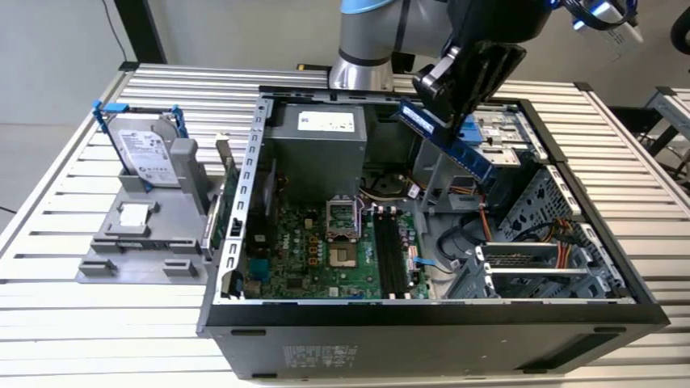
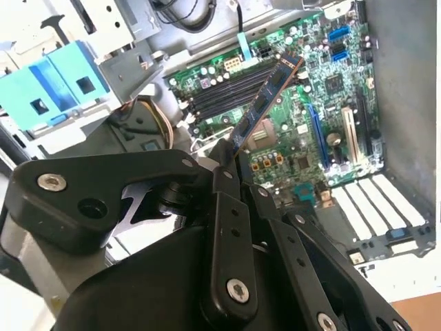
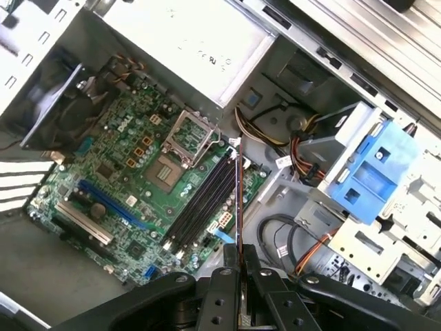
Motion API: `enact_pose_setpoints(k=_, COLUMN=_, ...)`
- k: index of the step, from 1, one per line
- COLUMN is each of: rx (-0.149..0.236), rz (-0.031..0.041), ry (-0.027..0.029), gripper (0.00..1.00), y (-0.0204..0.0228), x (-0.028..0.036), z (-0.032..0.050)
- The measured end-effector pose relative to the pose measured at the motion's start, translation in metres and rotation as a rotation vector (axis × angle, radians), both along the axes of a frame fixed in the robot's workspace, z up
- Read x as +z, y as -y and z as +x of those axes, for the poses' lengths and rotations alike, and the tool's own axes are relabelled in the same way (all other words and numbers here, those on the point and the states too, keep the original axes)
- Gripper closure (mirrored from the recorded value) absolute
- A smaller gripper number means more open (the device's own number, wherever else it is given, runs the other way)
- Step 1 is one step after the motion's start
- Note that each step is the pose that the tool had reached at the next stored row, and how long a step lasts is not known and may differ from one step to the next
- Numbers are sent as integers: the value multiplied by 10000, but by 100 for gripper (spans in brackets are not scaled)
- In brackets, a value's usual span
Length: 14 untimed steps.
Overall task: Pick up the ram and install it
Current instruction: 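Insert the ram into the slot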
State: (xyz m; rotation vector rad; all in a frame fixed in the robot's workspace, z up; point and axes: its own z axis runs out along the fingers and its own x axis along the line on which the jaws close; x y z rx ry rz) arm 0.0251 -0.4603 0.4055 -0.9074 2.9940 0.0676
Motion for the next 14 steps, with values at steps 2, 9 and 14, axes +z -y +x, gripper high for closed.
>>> enact_pose_setpoints(k=2, rx=-303, rz=0, ry=0, gripper=100, y=0, x=0, z=0)
enact_pose_setpoints(k=9, rx=-1364, rz=-2, ry=0, gripper=100, y=0, x=1, z=0)
enact_pose_setpoints(k=14, rx=-2114, rz=-2, ry=0, gripper=100, y=0, x=0, z=0)
